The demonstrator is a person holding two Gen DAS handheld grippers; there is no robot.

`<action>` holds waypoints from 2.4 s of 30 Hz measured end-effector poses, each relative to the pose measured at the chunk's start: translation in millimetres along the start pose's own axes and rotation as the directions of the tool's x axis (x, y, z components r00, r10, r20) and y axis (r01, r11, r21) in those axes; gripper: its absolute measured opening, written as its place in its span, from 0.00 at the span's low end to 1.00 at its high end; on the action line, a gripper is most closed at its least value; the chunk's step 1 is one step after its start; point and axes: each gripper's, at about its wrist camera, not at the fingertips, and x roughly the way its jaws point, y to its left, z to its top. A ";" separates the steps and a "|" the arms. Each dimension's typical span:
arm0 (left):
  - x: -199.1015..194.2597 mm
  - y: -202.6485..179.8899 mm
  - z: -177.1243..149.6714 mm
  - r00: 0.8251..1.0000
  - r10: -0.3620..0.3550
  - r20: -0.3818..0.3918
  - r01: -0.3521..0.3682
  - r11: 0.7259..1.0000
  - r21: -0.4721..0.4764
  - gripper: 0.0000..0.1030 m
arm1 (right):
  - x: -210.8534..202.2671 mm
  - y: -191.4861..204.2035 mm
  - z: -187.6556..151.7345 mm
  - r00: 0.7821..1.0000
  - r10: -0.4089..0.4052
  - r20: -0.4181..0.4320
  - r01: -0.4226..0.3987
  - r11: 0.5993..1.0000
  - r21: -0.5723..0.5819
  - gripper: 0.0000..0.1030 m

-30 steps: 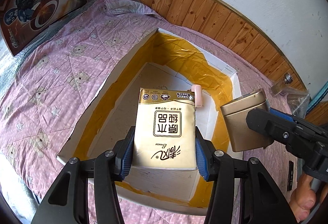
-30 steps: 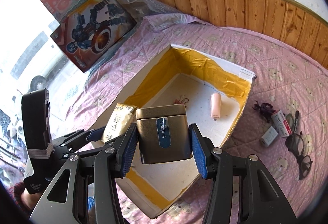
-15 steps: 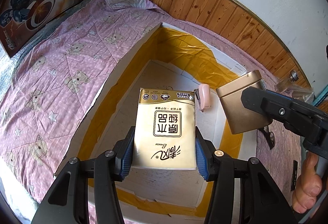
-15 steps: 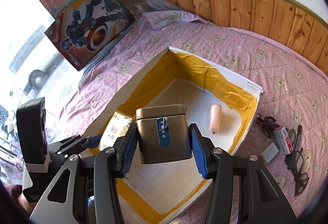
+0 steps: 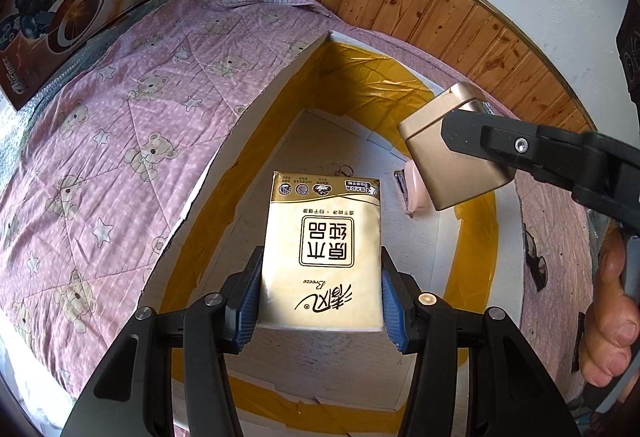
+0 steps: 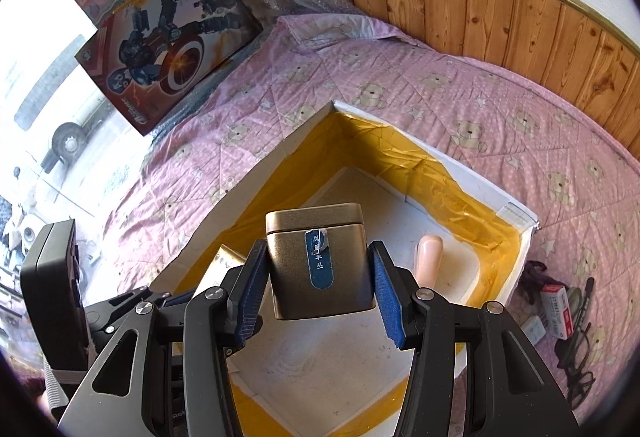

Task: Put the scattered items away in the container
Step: 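Open the right tool to drop the gold tin while the left tool drops the tissue pack into the box, then withdraw both open tools from the box toward the remaining items on the bed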

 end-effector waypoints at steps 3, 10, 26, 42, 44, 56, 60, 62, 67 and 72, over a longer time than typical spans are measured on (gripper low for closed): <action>3.0 1.9 1.4 1.000 0.001 -0.008 -0.001 1.000 -0.002 0.51 | 9.6 1.0 7.7 1.000 -0.005 -0.013 0.005 1.000 -0.004 0.51; 9.4 2.4 4.0 1.000 -0.003 -0.020 0.003 1.000 0.006 0.51 | 35.9 -0.9 25.0 0.999 -0.005 -0.047 0.005 1.000 0.002 0.51; 20.7 0.4 9.7 0.999 -0.008 -0.053 0.009 1.000 0.023 0.52 | 81.9 -9.1 50.2 0.996 -0.040 -0.079 0.041 0.999 0.006 0.52; 21.5 10.0 8.6 0.997 -0.017 -0.072 0.017 1.000 -0.010 0.54 | 86.4 -22.8 44.9 0.996 -0.036 -0.084 0.040 0.998 0.057 0.53; 20.9 11.7 7.1 0.997 -0.017 -0.071 0.017 1.000 -0.011 0.54 | 80.3 -23.5 41.4 0.996 -0.022 -0.081 0.028 0.997 0.067 0.53; -7.1 1.6 -2.2 1.000 -0.003 -0.031 0.003 1.000 0.000 0.54 | 45.9 -8.0 6.7 0.996 0.012 -0.086 -0.009 0.999 0.034 0.52; -20.8 -3.3 -6.3 1.000 0.011 -0.006 -0.011 1.000 0.019 0.54 | 27.1 -3.4 -4.4 0.997 0.015 -0.070 -0.013 1.000 0.027 0.52; -26.7 -6.1 -8.9 1.000 0.021 0.007 -0.021 0.999 0.029 0.54 | 17.8 -2.0 -10.1 0.998 0.013 -0.062 -0.012 1.000 0.027 0.52; -40.4 -15.9 -18.7 0.999 0.021 0.025 -0.023 0.998 0.053 0.54 | -1.2 -2.0 -25.2 0.999 0.006 -0.051 -0.004 0.999 0.039 0.52; -53.5 -27.8 -28.7 0.999 0.014 0.043 -0.017 0.997 0.073 0.54 | -17.8 -1.2 -40.5 0.999 0.003 -0.043 -0.001 0.999 0.048 0.52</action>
